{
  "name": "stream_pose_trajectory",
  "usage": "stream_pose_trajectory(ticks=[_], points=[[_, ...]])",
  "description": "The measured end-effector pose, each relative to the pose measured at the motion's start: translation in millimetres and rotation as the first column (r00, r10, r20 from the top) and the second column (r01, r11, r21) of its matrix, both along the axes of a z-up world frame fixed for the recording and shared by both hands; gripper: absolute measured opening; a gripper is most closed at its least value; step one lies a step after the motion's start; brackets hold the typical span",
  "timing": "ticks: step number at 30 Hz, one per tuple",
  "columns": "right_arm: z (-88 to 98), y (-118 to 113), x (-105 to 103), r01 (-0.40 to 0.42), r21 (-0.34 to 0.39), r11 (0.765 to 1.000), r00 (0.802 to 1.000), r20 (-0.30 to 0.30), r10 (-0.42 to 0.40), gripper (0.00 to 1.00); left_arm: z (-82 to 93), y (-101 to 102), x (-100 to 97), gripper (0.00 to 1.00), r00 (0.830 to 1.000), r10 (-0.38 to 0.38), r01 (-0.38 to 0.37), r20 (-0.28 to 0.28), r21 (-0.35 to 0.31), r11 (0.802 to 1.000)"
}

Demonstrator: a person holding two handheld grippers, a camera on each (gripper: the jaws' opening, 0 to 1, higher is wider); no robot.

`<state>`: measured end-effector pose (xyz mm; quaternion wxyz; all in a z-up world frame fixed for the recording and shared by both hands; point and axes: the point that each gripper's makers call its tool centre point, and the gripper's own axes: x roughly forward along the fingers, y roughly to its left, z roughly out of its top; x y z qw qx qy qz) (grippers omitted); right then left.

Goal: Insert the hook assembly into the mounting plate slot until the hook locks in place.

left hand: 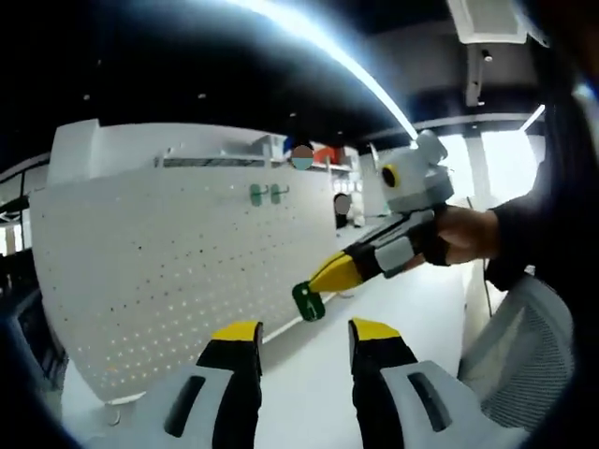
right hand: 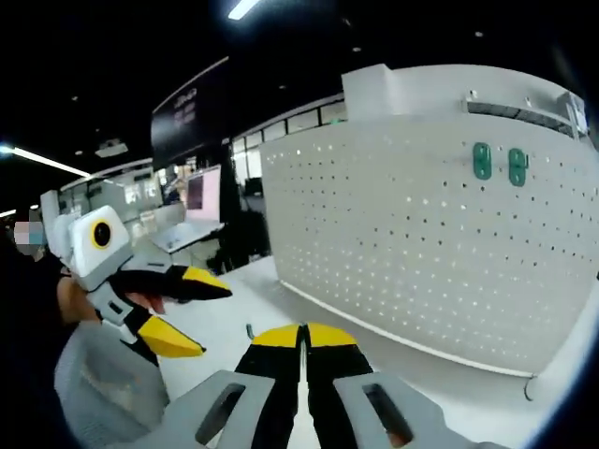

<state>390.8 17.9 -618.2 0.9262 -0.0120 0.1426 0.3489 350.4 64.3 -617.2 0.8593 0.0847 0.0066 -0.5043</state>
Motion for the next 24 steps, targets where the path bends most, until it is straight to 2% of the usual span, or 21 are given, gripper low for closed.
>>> stream_pose_trajectory(ticks=[3,7,9,14,19,24], points=[[4.1,5,-7,-0.059,0.008,0.998,0.998,-0.002,0.059,0.0,7.1,-3,-6.4,0.28,0.999,-0.049,0.049,0.015,-0.002,0.999],[10.3,6,-13,-0.112,0.021,0.994,0.994,-0.002,0.112,0.0,13.2,-6,-14.2,0.26,0.993,-0.118,0.118,0.016,-0.007,0.993],[10.6,9,-20,-0.164,0.021,0.986,0.986,-0.019,0.165,0.0,14.7,-8,-17.6,0.26,0.989,-0.149,0.149,0.022,0.001,0.989],[14.7,8,-25,-0.208,0.006,0.978,0.978,-0.009,0.208,0.0,20.7,-11,-26.4,0.2,0.973,-0.232,0.232,-0.003,-0.031,0.972],[20.4,11,-35,-0.284,0.04,0.958,0.959,-0.012,0.285,0.0,22.6,-10,-32.7,0.21,0.958,-0.285,0.284,-0.028,-0.05,0.958],[25.8,19,-48,-0.372,0.072,0.925,0.927,-0.011,0.374,0.0,26.6,-15,-45.7,0.2,0.938,-0.346,0.344,-0.029,-0.059,0.937]])
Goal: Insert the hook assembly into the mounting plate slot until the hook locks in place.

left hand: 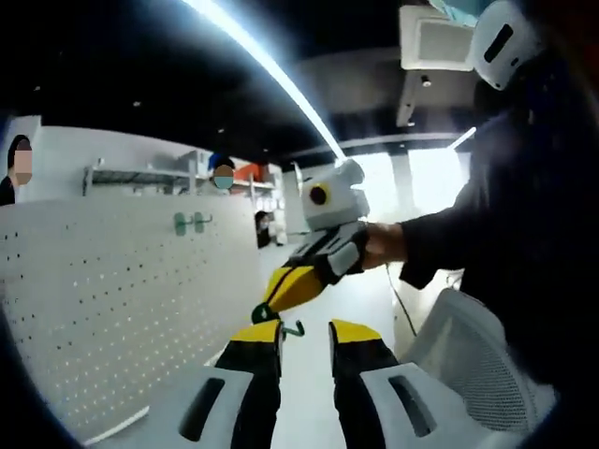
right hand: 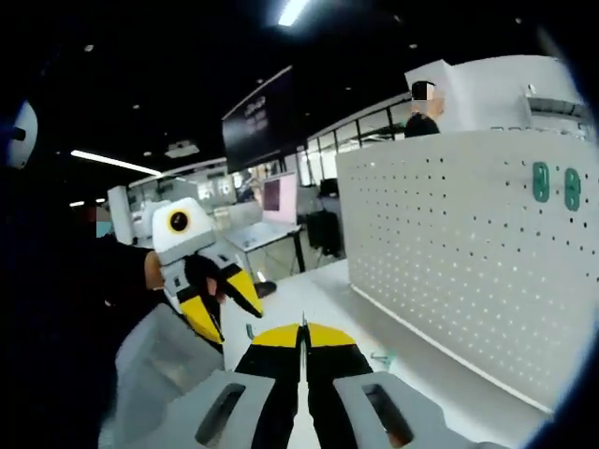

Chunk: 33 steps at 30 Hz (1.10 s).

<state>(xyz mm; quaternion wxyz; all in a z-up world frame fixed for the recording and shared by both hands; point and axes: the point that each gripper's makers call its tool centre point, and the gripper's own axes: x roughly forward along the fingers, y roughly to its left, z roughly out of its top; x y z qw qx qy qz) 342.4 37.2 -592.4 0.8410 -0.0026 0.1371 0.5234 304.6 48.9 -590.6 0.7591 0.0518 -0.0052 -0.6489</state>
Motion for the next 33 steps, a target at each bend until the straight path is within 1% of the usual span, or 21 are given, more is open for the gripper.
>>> stream_pose_trajectory(ticks=[1,3,8,11,13,17,21,23,25,28,30,31,33], points=[[0.0,0,-1,-0.002,-0.004,1.0,1.0,0.002,0.002,0.0,0.8,-1,-0.6,0.21,1.0,-0.003,0.003,-0.004,-0.005,1.0],[0.4,3,-5,-0.032,-0.006,0.999,0.999,0.003,0.032,0.0,1.5,-2,-4.2,0.2,1.0,-0.018,0.018,-0.005,-0.003,1.0],[3.8,4,-11,-0.075,0.022,0.997,0.997,0.003,0.075,0.0,3.1,-5,-10.8,0.17,0.999,-0.052,0.052,-0.003,-0.005,0.999],[8.3,5,-17,-0.111,0.05,0.993,0.994,0.011,0.11,0.0,5.1,-6,-15.2,0.14,0.997,-0.076,0.076,-0.007,-0.012,0.997],[11.6,4,-20,-0.128,0.076,0.989,0.992,0.006,0.128,0.0,6.6,-7,-18.4,0.11,0.996,-0.094,0.094,-0.008,-0.02,0.995],[17.4,4,-25,-0.151,0.11,0.982,0.989,0.015,0.15,0.0,13.3,-7,-19.5,0.08,0.995,-0.103,0.103,-0.006,-0.047,0.994],[21.0,6,-29,-0.17,0.106,0.98,0.985,0.046,0.166,0.0,17.7,-10,-24.5,0.06,0.992,-0.126,0.125,-0.007,-0.062,0.99],[22.7,8,-31,-0.185,0.113,0.976,0.983,0.046,0.18,0.0,20.2,-11,-28.5,0.04,0.99,-0.142,0.141,-0.008,-0.069,0.988],[23.6,9,-31,-0.185,0.107,0.977,0.982,0.059,0.179,0.0,20.1,-12,-28.2,0.04,0.99,-0.141,0.141,0.005,-0.06,0.988],[25.9,11,-34,-0.194,0.104,0.976,0.979,0.082,0.186,0.0,20.7,-12,-29.3,0.03,0.989,-0.148,0.148,0.004,-0.059,0.987],[27.0,13,-35,-0.194,0.096,0.976,0.978,0.093,0.185,0.0,19.1,-13,-29.9,0.03,0.988,-0.153,0.153,0.018,-0.043,0.987],[27.5,13,-34,-0.19,0.094,0.977,0.979,0.095,0.181,0.0,18.5,-14,-29.4,0.03,0.988,-0.149,0.15,0.031,-0.034,0.988],[26.9,12,-32,-0.181,0.085,0.98,0.98,0.096,0.173,0.0,18.1,-14,-27.9,0.03,0.989,-0.145,0.146,0.033,-0.032,0.989]])
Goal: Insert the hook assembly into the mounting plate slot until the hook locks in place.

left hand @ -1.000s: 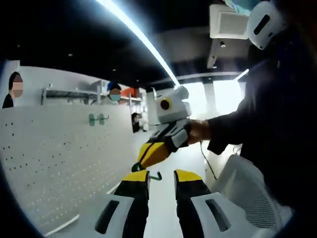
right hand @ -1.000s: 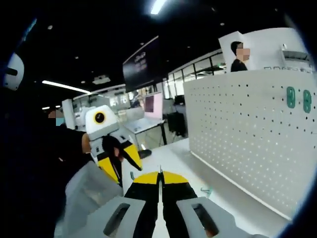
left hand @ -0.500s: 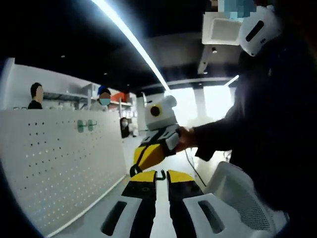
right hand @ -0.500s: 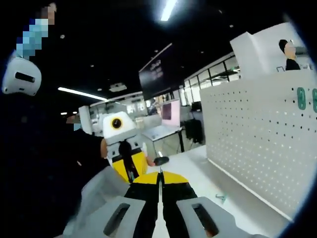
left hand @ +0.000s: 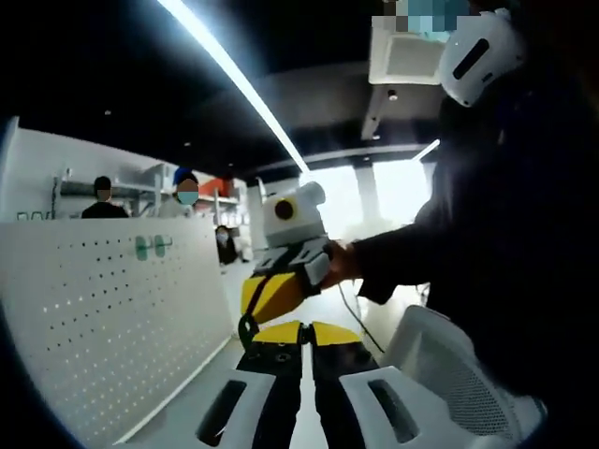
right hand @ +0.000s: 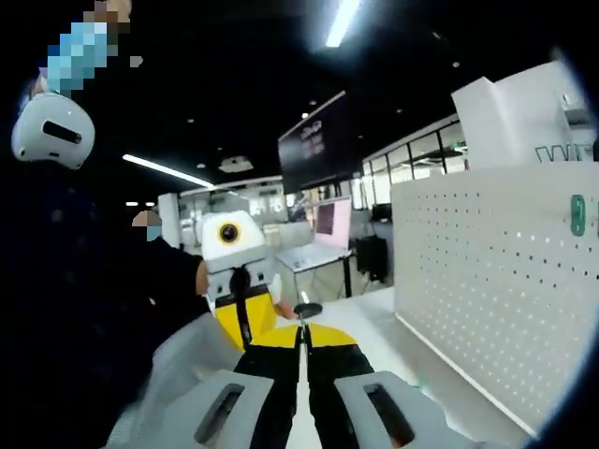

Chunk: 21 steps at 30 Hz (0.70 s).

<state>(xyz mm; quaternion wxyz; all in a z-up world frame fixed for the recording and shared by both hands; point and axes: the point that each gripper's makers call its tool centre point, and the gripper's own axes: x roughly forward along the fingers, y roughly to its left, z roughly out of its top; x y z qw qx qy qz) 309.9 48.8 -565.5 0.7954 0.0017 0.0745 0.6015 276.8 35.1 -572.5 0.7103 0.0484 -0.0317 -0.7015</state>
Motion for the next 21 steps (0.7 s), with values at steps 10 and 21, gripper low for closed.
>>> stream_pose_trajectory(ticks=[10,21], points=[[1.7,-12,11,0.078,-0.022,0.997,0.997,0.023,-0.078,0.08,0.2,-5,10.6,0.02,1.0,0.014,-0.014,0.004,0.004,1.0],[-2.8,-43,17,0.206,-0.066,0.976,0.976,0.083,-0.2,0.26,4.6,-9,22.3,0.02,1.0,0.023,-0.023,0.008,0.008,1.0]])
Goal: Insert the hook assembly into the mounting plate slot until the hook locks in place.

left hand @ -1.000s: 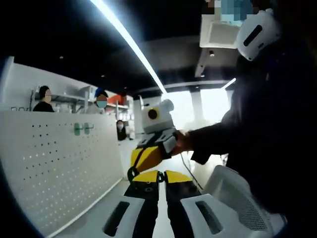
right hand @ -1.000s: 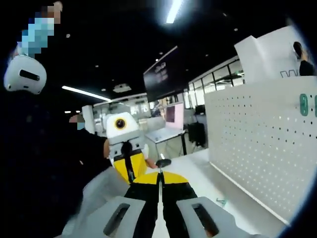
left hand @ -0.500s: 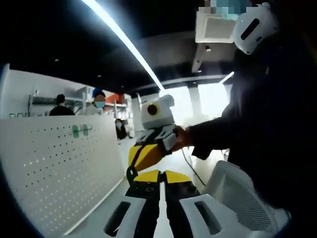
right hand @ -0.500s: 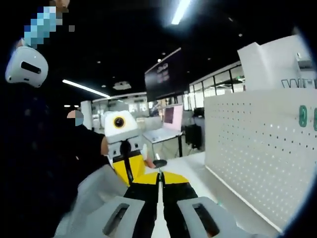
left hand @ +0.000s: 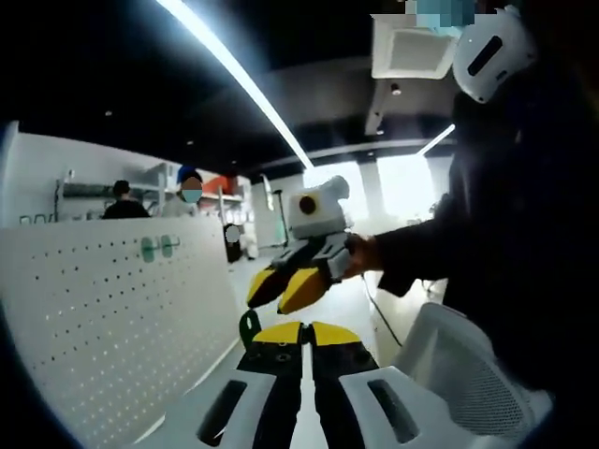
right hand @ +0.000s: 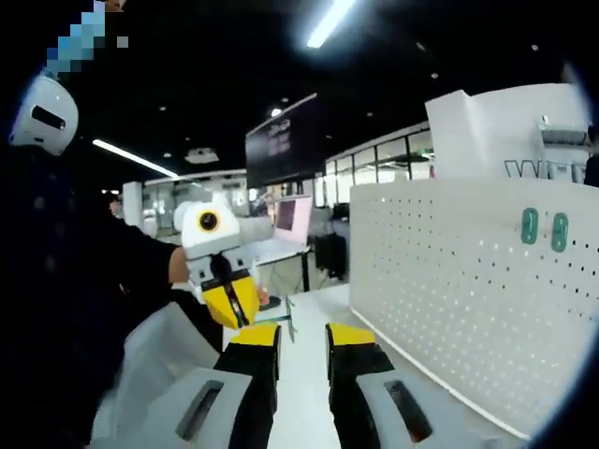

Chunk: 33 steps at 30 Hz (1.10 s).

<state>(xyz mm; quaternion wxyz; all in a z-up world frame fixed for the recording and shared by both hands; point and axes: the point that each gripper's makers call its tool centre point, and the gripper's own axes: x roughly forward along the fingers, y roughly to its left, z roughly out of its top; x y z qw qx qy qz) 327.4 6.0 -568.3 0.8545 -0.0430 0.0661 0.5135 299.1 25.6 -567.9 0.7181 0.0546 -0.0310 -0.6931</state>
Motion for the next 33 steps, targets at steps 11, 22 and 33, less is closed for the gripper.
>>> stream_pose_trajectory(ticks=[11,22,33], points=[[-7.8,-21,5,0.165,-0.047,0.985,0.985,0.051,-0.162,0.61,11.7,-6,21.8,0.02,1.0,0.022,-0.022,0.002,-0.011,1.0],[-1.5,-52,14,0.321,-0.003,0.947,0.944,0.079,-0.319,0.78,31.5,-16,54.4,0.02,0.999,0.032,-0.032,0.033,-0.013,0.999],[-2.8,-74,2,0.404,-0.024,0.914,0.911,0.101,-0.4,0.92,50.2,-38,105.8,0.02,0.997,0.051,-0.051,0.066,-0.004,0.999]])
